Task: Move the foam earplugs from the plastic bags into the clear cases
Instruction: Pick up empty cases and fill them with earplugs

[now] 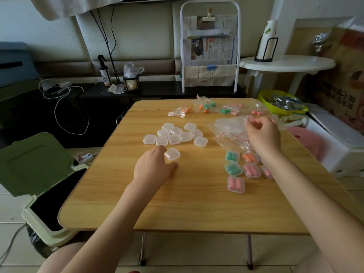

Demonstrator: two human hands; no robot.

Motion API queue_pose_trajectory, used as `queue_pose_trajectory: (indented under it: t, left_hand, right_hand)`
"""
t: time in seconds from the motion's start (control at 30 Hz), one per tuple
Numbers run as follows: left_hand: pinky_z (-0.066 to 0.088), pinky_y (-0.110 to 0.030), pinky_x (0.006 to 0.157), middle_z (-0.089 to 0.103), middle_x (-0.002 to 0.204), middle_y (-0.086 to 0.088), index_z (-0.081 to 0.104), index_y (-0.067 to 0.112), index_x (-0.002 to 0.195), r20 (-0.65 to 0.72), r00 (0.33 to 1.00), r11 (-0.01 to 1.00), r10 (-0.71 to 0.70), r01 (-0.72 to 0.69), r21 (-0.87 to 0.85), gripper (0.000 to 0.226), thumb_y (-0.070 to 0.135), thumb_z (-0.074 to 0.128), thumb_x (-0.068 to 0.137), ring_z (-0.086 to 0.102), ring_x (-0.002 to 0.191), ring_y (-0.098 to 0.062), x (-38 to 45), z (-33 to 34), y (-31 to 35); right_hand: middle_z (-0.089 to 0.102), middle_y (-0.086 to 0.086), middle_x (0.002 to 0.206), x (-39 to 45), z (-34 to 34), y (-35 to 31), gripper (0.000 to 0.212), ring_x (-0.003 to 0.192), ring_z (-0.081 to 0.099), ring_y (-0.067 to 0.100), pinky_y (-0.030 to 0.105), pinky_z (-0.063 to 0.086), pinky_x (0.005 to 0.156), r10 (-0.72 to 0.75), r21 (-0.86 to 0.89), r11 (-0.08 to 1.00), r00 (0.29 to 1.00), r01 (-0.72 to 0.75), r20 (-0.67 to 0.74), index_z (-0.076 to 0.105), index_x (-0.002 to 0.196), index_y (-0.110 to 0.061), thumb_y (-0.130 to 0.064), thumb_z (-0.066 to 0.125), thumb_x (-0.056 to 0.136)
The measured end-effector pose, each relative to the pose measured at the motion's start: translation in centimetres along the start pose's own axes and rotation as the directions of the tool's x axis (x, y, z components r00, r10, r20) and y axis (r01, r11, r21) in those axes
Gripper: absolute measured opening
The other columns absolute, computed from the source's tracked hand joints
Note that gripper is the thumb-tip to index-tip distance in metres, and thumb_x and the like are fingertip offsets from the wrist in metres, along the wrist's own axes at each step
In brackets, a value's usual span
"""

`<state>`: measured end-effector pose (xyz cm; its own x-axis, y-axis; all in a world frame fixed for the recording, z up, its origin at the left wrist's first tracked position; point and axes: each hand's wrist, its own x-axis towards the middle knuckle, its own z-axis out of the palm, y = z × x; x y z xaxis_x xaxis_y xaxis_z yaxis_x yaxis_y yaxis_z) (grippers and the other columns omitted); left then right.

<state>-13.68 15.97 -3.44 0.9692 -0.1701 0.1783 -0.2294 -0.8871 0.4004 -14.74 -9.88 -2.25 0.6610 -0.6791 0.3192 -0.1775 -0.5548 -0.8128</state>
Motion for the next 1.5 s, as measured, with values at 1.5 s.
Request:
queue_pose_trajectory:
  t: [1.5]
  left_hand:
    - [0.028, -0.014, 0.044, 0.034, 0.055, 0.007, 0.063, 0.021, 0.098, -0.030, 0.987, 0.728, 0.155, -0.135, -0.672, 0.028, 0.028, 0.078, 0.075, 0.030, 0.045, -0.006, 0.3, -1.2, 1.5]
  right_hand:
    - [0.062, -0.015, 0.121, -7.6, -0.1, -5.9, 0.039, 0.113, 0.055, 0.003, 0.027, 0.048, 0.094, -0.428, 0.428, 0.885, 0.682, 0.183, 0.593, 0.064, 0.115, -0.039, -0.010, 0.055, 0.091]
